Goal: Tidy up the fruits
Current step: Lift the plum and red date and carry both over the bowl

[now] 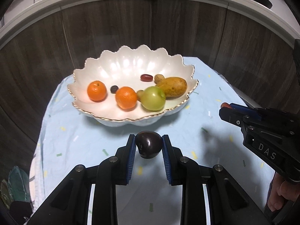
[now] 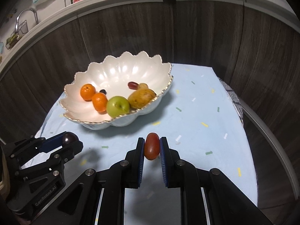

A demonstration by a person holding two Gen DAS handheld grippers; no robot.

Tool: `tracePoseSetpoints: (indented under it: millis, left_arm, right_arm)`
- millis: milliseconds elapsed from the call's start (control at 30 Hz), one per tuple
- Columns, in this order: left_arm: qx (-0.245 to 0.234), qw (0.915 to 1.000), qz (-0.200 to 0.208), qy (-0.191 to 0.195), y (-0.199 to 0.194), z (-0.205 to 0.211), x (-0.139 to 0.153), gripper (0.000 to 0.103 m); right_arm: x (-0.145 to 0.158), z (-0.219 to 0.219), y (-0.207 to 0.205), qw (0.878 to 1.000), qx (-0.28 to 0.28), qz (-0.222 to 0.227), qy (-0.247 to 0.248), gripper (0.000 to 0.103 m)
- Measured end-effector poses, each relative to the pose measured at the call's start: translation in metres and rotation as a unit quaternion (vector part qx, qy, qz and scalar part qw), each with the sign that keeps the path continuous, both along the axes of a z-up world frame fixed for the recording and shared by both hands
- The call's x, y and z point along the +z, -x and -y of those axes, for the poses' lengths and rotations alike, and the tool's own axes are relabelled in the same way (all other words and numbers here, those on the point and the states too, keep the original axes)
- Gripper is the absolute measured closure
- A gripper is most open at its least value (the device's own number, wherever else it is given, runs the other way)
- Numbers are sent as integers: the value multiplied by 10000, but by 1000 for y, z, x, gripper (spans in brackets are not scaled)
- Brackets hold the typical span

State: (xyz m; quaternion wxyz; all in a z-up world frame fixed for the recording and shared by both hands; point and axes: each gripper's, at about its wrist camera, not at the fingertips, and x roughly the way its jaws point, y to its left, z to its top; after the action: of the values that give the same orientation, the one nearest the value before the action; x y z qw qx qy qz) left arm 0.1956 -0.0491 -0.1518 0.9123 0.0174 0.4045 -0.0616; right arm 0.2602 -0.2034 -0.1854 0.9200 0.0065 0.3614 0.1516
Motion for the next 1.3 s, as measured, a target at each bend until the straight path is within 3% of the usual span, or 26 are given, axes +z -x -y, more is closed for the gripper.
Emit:
tracePoseSetpoints:
  millis: [467, 833, 1300]
  left_arm:
    - [256, 9993, 240, 97, -4, -37, 40, 75]
    - [138, 9991, 410, 23, -24, -50, 66, 75]
    - [36, 9994, 345, -39, -66, -61, 65, 75]
  right_arm:
    - [44, -33, 4, 9993, 191, 306, 21, 85]
    - [73, -51, -15, 9986, 228, 479, 33, 86]
    - [71, -60, -53, 9995, 161, 269, 61, 85]
